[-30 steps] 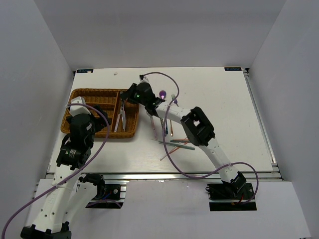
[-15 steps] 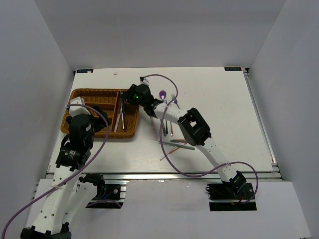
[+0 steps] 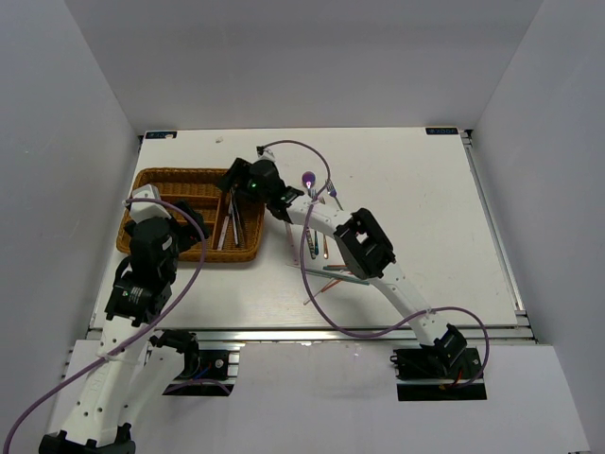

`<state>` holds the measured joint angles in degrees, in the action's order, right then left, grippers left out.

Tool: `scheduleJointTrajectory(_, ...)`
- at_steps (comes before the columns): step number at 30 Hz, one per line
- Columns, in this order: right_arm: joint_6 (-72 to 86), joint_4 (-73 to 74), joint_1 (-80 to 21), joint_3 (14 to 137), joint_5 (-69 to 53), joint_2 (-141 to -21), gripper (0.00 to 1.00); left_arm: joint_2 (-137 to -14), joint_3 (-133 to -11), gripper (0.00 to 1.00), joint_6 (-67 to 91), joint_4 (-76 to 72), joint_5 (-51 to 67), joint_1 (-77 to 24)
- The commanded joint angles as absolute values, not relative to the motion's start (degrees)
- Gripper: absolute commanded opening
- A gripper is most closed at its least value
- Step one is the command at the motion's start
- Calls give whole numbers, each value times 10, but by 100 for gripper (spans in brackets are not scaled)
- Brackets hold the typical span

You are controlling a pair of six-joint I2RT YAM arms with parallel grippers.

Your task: Sort the eating utensils into containers

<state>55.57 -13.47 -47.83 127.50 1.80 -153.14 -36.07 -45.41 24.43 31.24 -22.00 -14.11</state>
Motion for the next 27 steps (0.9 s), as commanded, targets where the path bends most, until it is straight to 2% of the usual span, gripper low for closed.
scheduleJointTrajectory(1, 542, -93, -481, 1316, 23, -1551, 89, -353, -451, 98, 241, 307, -224, -144)
scheduleJointTrajectory(12, 517, -97, -483, 1234, 17, -1499, 89, -353, -451, 98, 242, 307, -225, -144)
scheduleJointTrajectory(22, 388, -157, -490, 1101, 46, -1293, 89, -358, -452, 98, 242, 307, -226, -144)
scheduleJointTrajectory(27, 312, -37, -462, 1048, 57, -1191, 89, -357, -453, 98, 242, 308, -229, -144)
